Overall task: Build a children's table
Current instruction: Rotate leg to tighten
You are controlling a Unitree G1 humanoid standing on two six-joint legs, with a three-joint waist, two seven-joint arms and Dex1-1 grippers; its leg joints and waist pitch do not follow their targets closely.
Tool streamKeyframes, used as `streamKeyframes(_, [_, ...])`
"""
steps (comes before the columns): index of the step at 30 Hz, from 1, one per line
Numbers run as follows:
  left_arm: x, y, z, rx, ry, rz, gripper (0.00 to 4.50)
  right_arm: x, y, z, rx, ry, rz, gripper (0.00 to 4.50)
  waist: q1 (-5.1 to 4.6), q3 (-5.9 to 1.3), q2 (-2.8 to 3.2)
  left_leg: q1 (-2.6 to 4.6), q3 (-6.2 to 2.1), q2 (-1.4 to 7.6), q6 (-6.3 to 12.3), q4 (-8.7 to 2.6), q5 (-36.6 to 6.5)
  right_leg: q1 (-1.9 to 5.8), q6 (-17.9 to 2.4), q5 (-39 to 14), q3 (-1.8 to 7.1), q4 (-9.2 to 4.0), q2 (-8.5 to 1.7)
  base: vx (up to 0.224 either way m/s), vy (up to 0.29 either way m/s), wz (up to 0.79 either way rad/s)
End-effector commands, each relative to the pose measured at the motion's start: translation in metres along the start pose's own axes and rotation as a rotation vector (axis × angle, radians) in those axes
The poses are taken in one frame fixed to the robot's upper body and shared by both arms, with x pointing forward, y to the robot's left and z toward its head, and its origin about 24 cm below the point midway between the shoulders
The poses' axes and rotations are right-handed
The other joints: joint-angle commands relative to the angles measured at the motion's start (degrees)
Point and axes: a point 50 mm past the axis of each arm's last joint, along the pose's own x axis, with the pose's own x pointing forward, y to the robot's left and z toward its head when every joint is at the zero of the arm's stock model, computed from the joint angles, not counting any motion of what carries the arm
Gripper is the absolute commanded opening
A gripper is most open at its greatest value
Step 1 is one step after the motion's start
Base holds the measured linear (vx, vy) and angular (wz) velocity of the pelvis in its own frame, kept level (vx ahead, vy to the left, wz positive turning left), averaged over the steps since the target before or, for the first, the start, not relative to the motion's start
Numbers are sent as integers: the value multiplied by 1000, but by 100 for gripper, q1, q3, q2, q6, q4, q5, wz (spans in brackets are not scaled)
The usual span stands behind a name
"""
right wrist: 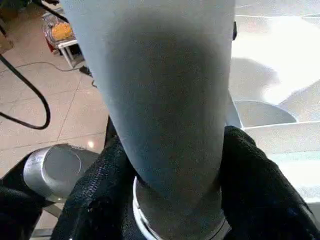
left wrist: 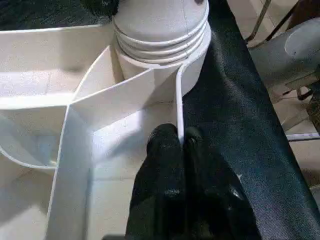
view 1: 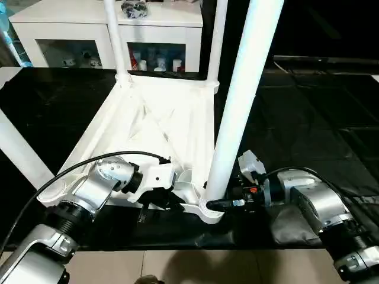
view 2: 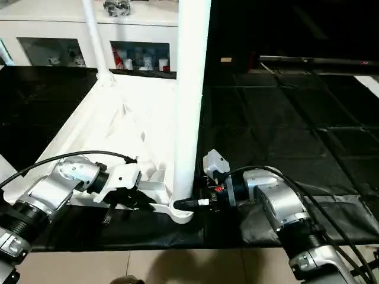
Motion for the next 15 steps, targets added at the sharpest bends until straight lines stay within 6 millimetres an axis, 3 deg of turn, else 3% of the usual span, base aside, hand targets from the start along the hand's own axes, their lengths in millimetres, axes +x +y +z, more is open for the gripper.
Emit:
streamKeyframes(1, [13,-2,-3,-3,56,-34,0,4,1,5,17,-32,39,212,-60,-305,-71,179,-74,255,-54,-430,-1528,72,-1311,-895,197,-482,-317,0,0,0])
streamKeyframes(2, [15,2,-3,-41,48,16,0,5,2,4,29,-42,32,212,-60,-305,-67,183,-70,255,-59,-429,-1534,67,-1318,-897,199,-480,-317,0,0,0])
streamKeyframes(3, [15,4,-3,-55,43,34,0,5,2,3,32,-46,26,212,-55,-303,-22,191,-72,253,-73,-427,-1566,55,-1324,-920,202,-482,-317,0,0,0])
streamKeyframes(5, [16,10,0,-109,0,95,0,7,3,2,48,-68,-7,211,-62,-283,-83,215,-47,252,-105,-434,-1697,40,-1315,-1115,221,-512,-312,0,0,0])
streamKeyframes(9, [19,24,11,-220,-102,244,0,15,-5,-9,56,-47,-234,208,-99,-258,-90,180,-93,236,-222,-476,-1864,47,-1102,-1748,217,-566,-349,0,0,0])
streamKeyframes(13, [27,37,22,-299,-153,359,0,29,-18,-9,104,-56,-442,199,-299,-243,-102,160,-128,200,-356,-497,-2097,29,-904,-2241,206,-629,-341,0,0,0])
streamKeyframes(15, [34,44,30,-334,-173,414,0,39,-25,-5,129,-71,-539,197,-340,-237,-83,182,-132,187,-359,-489,-2147,0,-893,-2359,206,-649,-336,0,0,0])
